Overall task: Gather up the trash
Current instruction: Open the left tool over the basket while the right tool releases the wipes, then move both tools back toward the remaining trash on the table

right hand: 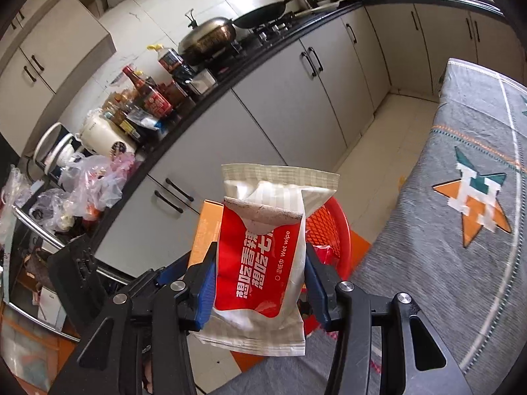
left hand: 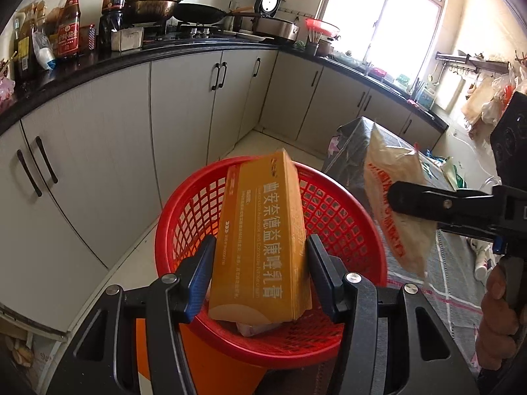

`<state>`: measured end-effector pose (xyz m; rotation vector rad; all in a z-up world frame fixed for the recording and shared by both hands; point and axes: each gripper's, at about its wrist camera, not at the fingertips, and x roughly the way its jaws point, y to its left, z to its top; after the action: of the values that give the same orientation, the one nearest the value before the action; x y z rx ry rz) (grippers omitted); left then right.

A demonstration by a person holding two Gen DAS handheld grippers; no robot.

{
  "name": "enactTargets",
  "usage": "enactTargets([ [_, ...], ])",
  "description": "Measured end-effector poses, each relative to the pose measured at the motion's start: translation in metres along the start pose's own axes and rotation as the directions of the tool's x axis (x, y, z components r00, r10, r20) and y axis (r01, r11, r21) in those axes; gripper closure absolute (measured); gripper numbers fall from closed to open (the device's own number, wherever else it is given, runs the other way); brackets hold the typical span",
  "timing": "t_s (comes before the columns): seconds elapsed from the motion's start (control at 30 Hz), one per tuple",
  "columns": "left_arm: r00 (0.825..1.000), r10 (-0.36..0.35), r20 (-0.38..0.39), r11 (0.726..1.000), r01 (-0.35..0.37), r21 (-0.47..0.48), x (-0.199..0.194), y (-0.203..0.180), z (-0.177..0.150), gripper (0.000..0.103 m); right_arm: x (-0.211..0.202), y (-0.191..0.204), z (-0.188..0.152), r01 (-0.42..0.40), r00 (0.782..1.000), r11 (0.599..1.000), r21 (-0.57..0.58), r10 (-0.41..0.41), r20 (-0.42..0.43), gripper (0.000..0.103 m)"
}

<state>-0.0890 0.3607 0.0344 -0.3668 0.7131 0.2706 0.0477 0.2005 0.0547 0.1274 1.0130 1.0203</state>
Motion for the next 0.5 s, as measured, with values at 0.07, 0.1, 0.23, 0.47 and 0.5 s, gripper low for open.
enactTargets([
  [0.07, 1.0, -0.008, -0.006, 1.0, 0.008, -0.001, 0.003, 0.003, 0.001, 0.049, 0.007, -0.002, 0.002, -0.003, 1.0, 1.0, 0.012, 0.003, -0.009, 0.049],
  [0.1, 1.0, -0.014, -0.007, 1.0, 0.014, -0.003, 0.005, 0.005, 0.002, 0.049, 0.011, -0.004, 0.002, -0.001, 1.0, 1.0, 0.021, 0.001, -0.013, 0.049],
  [0.23, 1.0, -0.025, -0.015, 1.0, 0.025, -0.002, 0.005, 0.008, 0.004, 0.048, 0.017, -0.009, 0.004, 0.012, 1.0, 0.999, 0.039, -0.011, -0.023, 0.048],
  [0.47, 1.0, -0.024, 0.018, 1.0, 0.024, -0.01, -0.017, 0.005, 0.004, 0.046, -0.004, -0.011, 0.006, -0.028, 0.999, 0.998, 0.051, 0.027, 0.024, 0.047],
  [0.5, 0.999, -0.025, 0.027, 1.0, 0.026, -0.014, -0.021, 0.003, 0.003, 0.046, -0.009, -0.011, 0.005, -0.034, 0.999, 0.998, 0.057, 0.032, 0.033, 0.047],
])
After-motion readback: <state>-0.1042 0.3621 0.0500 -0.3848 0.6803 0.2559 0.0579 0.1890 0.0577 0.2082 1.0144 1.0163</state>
